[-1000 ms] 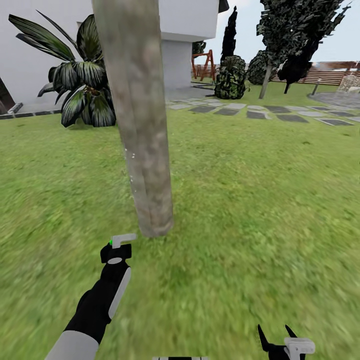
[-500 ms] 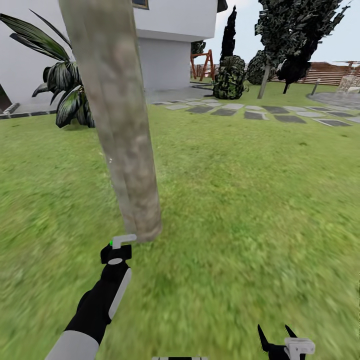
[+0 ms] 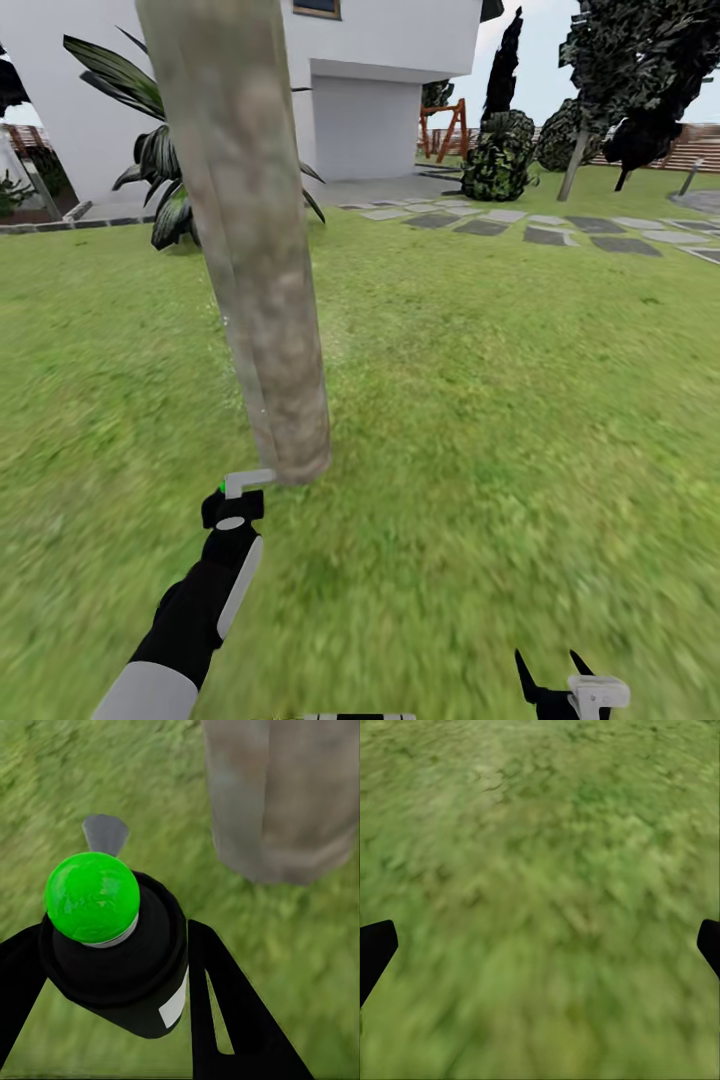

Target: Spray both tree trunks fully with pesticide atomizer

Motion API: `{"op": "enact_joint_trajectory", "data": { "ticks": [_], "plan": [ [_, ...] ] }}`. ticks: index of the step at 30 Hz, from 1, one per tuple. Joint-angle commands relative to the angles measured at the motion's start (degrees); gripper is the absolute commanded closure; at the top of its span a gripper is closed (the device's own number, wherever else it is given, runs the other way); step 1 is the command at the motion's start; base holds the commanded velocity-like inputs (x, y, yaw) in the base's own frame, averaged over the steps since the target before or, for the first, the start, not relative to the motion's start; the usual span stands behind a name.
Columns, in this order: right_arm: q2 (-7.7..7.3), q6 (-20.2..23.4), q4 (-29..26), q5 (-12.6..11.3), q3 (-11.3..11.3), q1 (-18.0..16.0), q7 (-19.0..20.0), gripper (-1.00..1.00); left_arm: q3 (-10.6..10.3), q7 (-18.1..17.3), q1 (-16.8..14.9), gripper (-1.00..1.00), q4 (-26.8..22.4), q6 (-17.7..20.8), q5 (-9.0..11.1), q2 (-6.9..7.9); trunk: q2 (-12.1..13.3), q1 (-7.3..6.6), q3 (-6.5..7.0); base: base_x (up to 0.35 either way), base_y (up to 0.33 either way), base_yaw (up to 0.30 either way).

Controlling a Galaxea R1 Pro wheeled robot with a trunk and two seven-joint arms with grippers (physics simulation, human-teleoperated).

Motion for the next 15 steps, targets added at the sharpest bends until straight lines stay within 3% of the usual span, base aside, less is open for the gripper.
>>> {"op": "enact_joint_trajectory", "data": {
  "ticks": [1, 6, 9, 11, 12, 15],
  "plan": [
    [0.0, 0.0, 0.0, 0.0, 0.0, 0.0, 0.0, -1.0, 0.0, -0.1, 0.0, 1.0, 0.1, 0.0, 0.2, -0.02, 0.0, 0.0, 0.0, 0.0, -0.04, 0.276],
    [-0.02, 0.0, 0.0, 0.0, 0.0, 0.0, 0.0, -1.0, -0.1, -0.3, -1.0, 1.0, 4.6, 0.0, 1.1, -0.15, 0.0, 0.0, 0.0, 0.0, -0.008, 0.124],
    [-0.01, -0.1, 0.0, 0.0, 0.0, 0.0, 0.0, -1.0, -0.1, -1.4, -5.5, 1.0, 6.1, 0.2, 1.2, -1.06, 0.0, 0.0, 0.0, 0.0, 0.0, 0.006],
    [-0.04, -0.1, 0.0, 0.0, 0.0, 0.0, 0.0, -1.0, -0.1, -7.9, -8.9, 1.0, 7.0, 1.1, 1.1, -1.28, 0.0, 0.0, 0.0, 0.0, 0.0, 0.001],
    [-0.07, -0.1, 0.0, 0.0, 0.0, 0.0, 0.0, -1.0, 0.1, -12.5, -12.5, 1.0, 10.3, 2.0, 1.0, -1.0, 0.0, 0.0, 0.0, 0.0, 0.0, 0.0],
    [-0.09, -0.1, 0.0, -0.1, 0.0, 0.0, 0.0, -1.0, 0.3, -15.3, -18.0, 1.0, 19.0, 2.6, 0.7, -0.37, 0.0, 0.0, 0.0, 0.0, 0.0, 0.0]
  ]
}}
